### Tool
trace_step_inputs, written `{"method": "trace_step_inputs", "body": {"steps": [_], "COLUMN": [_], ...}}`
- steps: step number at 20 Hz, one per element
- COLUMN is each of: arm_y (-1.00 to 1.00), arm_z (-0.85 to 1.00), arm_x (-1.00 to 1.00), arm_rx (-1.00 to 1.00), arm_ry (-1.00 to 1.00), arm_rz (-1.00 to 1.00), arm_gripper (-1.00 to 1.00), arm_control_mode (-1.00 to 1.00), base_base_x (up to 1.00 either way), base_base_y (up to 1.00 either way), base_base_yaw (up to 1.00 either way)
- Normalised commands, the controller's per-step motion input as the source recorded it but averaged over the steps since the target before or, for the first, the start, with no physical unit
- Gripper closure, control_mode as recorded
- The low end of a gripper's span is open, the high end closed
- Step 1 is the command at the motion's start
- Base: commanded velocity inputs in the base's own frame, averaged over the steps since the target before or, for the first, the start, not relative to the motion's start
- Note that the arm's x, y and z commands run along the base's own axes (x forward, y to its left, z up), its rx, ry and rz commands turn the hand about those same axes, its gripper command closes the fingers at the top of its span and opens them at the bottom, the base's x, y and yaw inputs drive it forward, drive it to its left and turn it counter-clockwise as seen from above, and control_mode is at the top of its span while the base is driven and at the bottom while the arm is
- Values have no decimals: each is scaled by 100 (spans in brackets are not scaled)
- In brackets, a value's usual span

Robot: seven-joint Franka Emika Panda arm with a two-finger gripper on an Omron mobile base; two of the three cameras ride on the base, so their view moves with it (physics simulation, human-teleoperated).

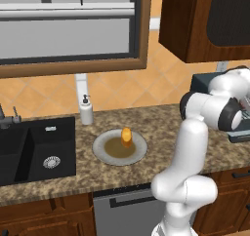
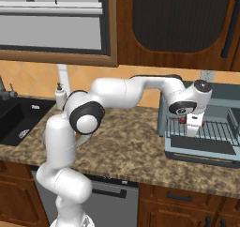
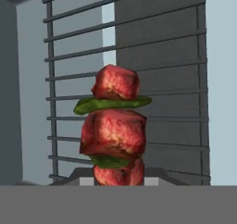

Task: Pick up the kebab skewer and baguette bread, and place them inside the toaster oven. Close the toaster oven door and start by setting the timer.

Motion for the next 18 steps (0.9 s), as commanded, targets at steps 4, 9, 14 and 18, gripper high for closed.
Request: {"method": "trace_step_inputs", "body": {"steps": [4,9,14,18], "arm_y": [0,-1,-4,-5], "arm_z": [-24,-19,-5,0], "arm_x": [16,18,26,32], "arm_rx": [0,0,0,0], "arm_ry": [0,0,0,0], "arm_rz": [0,0,0,0], "arm_gripper": [100,100,100,100], "arm_control_mode": [-100,-100,-100,-100], "base_base_x": [0,0,0,0], "base_base_y": [0,0,0,0], "base_base_yaw": [0,0,0,0]}}
